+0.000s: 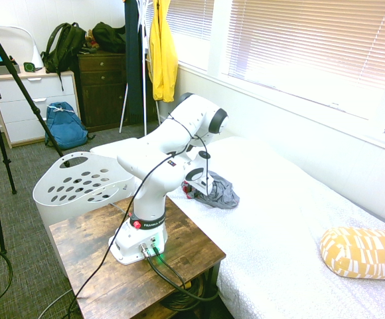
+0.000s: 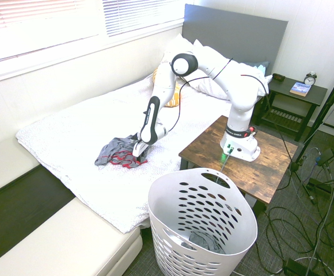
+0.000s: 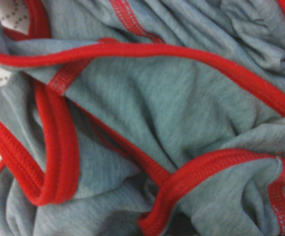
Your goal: Put my clothes in the laundry bag
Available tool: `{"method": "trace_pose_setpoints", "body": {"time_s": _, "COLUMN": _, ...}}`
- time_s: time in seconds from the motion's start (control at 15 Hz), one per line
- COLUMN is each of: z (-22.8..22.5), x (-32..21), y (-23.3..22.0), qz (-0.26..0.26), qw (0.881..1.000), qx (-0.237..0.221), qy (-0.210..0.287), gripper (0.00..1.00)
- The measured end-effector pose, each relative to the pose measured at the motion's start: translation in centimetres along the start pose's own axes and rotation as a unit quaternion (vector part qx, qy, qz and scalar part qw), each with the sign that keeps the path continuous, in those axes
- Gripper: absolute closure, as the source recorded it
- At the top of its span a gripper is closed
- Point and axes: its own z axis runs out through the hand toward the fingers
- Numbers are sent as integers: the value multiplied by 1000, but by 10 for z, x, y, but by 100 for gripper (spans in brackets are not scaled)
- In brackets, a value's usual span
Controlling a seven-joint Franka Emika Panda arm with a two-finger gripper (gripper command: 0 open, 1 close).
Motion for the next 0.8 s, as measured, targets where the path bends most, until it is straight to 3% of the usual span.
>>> {"method": "trace_pose_setpoints", "body": {"time_s": 0.53, "z": -10, "x": 8, "y": -8, "qz": 4, "qw": 1000, "qx": 4, "qy": 10, "gripper": 100}}
{"method": "trace_pose_setpoints", "body": {"time_s": 0.8, "z": -68, "x": 38, "y": -29, "qz": 3, "qw": 999, "qx": 15, "qy": 42, "gripper": 100}}
